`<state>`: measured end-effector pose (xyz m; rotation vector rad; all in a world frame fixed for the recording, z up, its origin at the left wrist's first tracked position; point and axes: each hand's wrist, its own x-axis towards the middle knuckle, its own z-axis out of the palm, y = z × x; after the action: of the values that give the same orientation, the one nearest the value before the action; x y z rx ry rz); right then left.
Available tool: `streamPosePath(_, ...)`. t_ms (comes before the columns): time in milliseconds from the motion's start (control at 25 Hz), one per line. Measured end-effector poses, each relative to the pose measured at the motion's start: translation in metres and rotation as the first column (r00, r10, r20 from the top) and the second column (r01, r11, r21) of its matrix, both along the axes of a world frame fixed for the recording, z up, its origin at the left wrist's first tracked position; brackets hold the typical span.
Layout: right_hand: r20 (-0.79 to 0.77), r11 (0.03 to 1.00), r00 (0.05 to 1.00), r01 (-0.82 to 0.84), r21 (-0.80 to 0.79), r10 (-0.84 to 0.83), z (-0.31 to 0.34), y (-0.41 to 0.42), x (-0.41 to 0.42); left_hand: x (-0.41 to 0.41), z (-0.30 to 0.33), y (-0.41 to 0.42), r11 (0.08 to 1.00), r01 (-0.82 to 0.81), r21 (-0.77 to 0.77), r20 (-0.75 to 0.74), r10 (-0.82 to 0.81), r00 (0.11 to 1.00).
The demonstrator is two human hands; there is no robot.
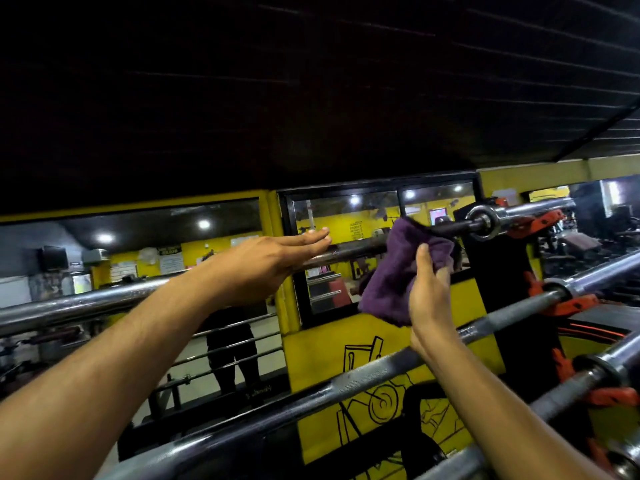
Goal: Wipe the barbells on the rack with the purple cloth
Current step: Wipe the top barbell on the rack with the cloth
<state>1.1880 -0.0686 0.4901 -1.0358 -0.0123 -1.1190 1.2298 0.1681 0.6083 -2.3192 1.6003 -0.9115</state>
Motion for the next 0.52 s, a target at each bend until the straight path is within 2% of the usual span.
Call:
streamPosePath(80, 0.125, 0.960, 0.981, 0.172, -0.220, -0.148, 0.017, 0.012, -0.026, 0.000, 0.005, 0.008, 0.998, 0.028, -0.063, -0.048, -0.031, 0.998)
streamPosePath(120, 0.175, 0.890, 0.945, 0.320, -0.324, -0.276, 0.023, 0.018, -0.030, -0.002, 0.007, 0.015, 0.997, 0.030, -0.077, -0.046, -0.034, 0.998)
streamPosePath(160, 0.219, 0.763, 0.882, 0.471, -0.442, -0.417, 0.031, 0.018, -0.028, -0.003, 0.007, 0.023, 0.996, 0.015, -0.086, -0.039, -0.018, 0.999)
streamPosePath(200, 0.239, 0.637, 0.835, 0.537, -0.553, -0.496, 0.043, 0.016, -0.023, -0.006, 0.006, 0.036, 0.995, -0.023, -0.100, -0.039, 0.019, 0.999)
streamPosePath(280, 0.112, 0.381, 0.743, 0.458, -0.803, -0.659, 0.063, 0.010, -0.002, -0.010, 0.002, 0.067, 0.986, -0.086, -0.145, -0.050, 0.079, 0.996)
streamPosePath(360, 0.125, 0.124, 0.635, 0.333, -0.935, -0.762, 0.064, 0.001, 0.019, -0.013, -0.002, 0.102, 0.971, -0.171, -0.165, -0.047, 0.165, 0.985)
streamPosePath(440, 0.200, -0.004, 0.586, 0.318, -0.948, -0.785, 0.068, 0.001, 0.025, -0.012, -0.009, 0.136, 0.952, -0.258, -0.165, -0.018, 0.258, 0.966)
streamPosePath(520, 0.157, -0.036, 0.558, 0.222, -0.974, -0.815, 0.088, 0.003, 0.026, -0.012, -0.017, 0.156, 0.938, -0.308, -0.158, 0.006, 0.313, 0.950)
